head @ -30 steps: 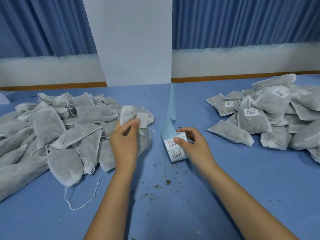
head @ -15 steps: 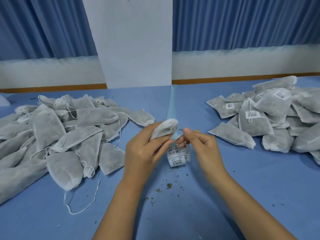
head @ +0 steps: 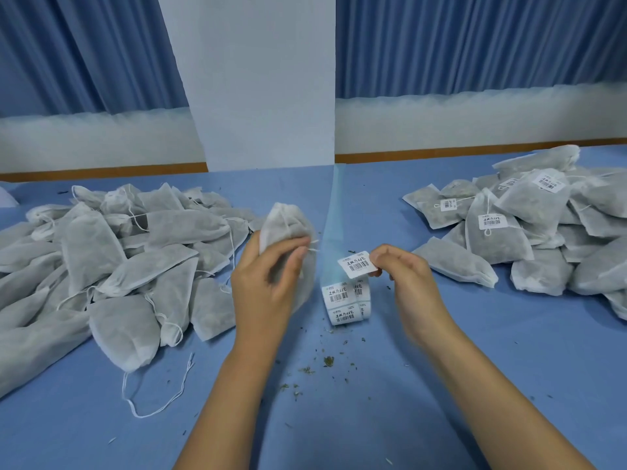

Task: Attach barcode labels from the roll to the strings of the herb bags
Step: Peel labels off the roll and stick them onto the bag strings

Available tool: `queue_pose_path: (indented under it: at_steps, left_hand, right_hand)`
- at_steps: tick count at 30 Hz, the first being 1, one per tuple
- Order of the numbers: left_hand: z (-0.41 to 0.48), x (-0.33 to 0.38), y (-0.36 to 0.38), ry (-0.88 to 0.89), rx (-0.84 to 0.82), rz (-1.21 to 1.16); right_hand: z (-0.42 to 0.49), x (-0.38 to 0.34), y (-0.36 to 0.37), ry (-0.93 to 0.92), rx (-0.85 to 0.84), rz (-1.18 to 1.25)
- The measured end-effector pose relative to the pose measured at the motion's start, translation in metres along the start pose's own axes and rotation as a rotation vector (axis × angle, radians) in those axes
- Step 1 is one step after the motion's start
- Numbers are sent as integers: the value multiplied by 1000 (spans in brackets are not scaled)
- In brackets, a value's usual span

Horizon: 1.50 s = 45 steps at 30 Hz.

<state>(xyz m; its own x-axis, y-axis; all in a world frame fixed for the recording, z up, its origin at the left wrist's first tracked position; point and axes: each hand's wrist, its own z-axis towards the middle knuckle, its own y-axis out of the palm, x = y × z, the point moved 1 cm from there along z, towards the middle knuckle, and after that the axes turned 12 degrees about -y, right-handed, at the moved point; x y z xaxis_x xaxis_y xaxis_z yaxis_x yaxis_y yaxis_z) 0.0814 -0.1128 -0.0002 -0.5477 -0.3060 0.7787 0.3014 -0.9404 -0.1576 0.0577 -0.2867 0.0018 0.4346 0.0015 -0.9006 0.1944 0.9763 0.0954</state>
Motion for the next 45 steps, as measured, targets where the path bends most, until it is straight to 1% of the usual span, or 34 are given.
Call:
queue_pose_path:
  at_steps: [2, 4, 5, 7, 11, 15, 23, 27, 31, 36, 39, 40, 42, 45]
  left_hand:
    - [1, 1, 0, -129, 39, -48]
    - [1, 1, 0, -242, 60, -93]
    - [2, 1, 0, -279, 51, -116]
    - [3, 1, 0, -296, 1, -138]
    - [1, 4, 4, -278, -108, -147]
    - [-3, 6, 7, -232, -185, -132]
    - [-5, 8, 9, -172, -337, -37]
    - [-7, 11, 8, -131, -378, -29]
    - [-9, 15, 8, -107, -369, -63]
    - [-11, 18, 11, -45, -257, -115]
    - [-11, 19, 9, -4, -199, -149]
    - [-9, 19, 6, 3, -169, -156]
    - [-6, 18, 1, 10, -133, -140]
    - [-6, 19, 2, -57, -172, -150]
  right_hand:
    - [-2, -2, 0, -54, 6, -8]
    - [-4, -3, 3, -110, 24, 34]
    - [-5, -4, 4, -138, 17, 65]
    - [-7, -3, 8, -189, -36, 107]
    - [-12, 0, 17, -271, -119, 47]
    - [-13, 0, 20, -305, -111, -13]
    - [-13, 3, 18, -226, -39, -151]
    - [-13, 5, 17, -200, -10, -236]
    - [-15, 2, 19, -215, 4, -275]
    - [-15, 2, 19, -307, 41, -443]
    - [-14, 5, 17, -312, 73, -568]
    - [-13, 5, 15, -309, 89, -571]
    - [-9, 6, 11, -280, 103, -432]
    - [-8, 2, 13, -239, -7, -176]
